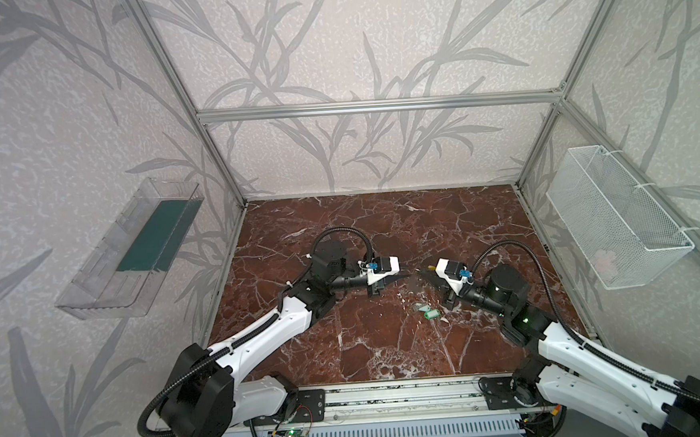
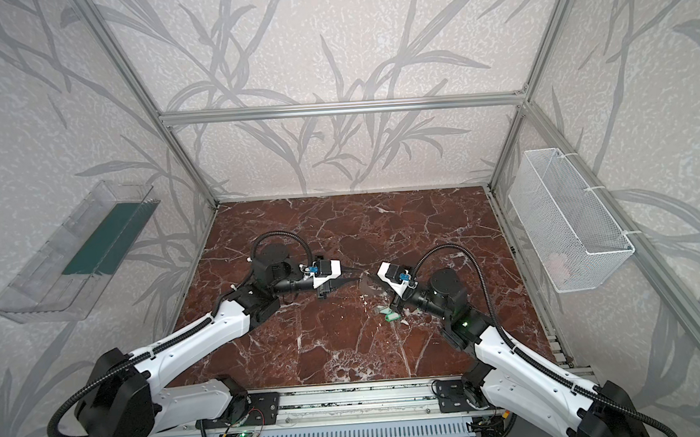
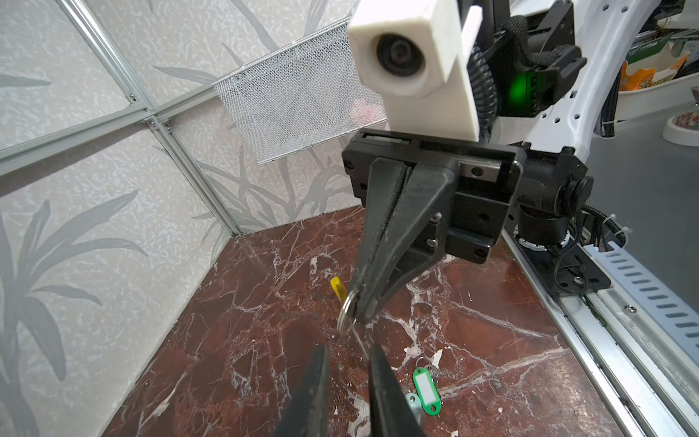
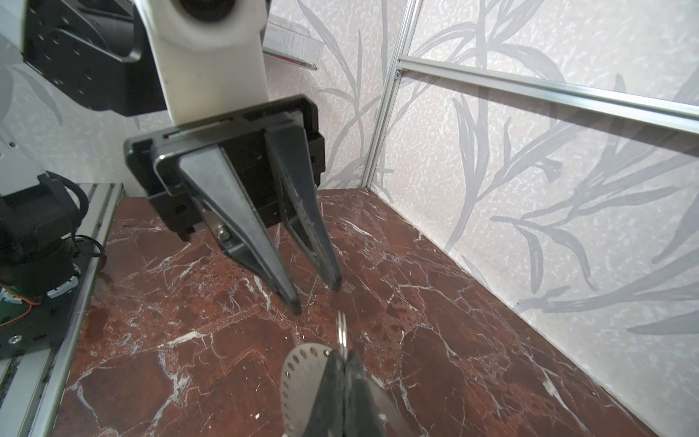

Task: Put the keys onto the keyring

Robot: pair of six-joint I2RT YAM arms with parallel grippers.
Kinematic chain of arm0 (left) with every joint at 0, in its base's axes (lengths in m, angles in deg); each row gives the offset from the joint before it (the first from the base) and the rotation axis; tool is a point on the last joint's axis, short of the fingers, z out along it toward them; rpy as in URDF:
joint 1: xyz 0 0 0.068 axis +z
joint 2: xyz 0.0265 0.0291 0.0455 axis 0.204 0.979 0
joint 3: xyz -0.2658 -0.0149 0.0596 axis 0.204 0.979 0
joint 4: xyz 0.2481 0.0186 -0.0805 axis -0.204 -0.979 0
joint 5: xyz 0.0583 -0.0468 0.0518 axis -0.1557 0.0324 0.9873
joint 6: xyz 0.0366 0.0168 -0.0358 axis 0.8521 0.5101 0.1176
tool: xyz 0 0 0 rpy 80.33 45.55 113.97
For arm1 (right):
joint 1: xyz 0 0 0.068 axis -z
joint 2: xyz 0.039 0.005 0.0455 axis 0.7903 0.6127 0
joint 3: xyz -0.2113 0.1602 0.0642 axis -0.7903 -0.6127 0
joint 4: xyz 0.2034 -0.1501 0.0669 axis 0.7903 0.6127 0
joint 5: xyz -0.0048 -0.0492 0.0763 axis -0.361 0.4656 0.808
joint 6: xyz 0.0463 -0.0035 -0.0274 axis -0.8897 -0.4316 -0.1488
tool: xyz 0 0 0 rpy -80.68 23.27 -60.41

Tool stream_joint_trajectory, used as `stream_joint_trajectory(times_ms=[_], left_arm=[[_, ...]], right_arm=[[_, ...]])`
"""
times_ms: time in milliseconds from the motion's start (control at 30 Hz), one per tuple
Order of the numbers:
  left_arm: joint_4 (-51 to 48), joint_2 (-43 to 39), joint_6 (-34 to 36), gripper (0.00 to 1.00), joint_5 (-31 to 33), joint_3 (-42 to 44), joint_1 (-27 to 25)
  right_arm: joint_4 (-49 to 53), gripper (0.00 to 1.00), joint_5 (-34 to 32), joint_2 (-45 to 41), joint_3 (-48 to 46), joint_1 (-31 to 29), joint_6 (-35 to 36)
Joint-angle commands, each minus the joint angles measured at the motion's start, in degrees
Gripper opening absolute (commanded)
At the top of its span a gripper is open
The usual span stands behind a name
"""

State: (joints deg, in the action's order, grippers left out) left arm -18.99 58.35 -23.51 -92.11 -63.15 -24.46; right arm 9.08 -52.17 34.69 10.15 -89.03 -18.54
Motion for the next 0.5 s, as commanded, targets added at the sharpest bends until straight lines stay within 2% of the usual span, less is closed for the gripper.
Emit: stream_joint_trajectory(times_ms=[0,467], left_arm=[[3.2,-0.4,-2.7,0.22,-0.5,0.2,0.2],[4.5,1.4,-3.5,0.17,-1.8,-0.9,0.2]], right_arm=[[-6.1,0.0,2.1,0.7,0.2,-0.2,-2.4],[-7.6,0.0,5.0,1.8,0.2,-0.4,-3.6]])
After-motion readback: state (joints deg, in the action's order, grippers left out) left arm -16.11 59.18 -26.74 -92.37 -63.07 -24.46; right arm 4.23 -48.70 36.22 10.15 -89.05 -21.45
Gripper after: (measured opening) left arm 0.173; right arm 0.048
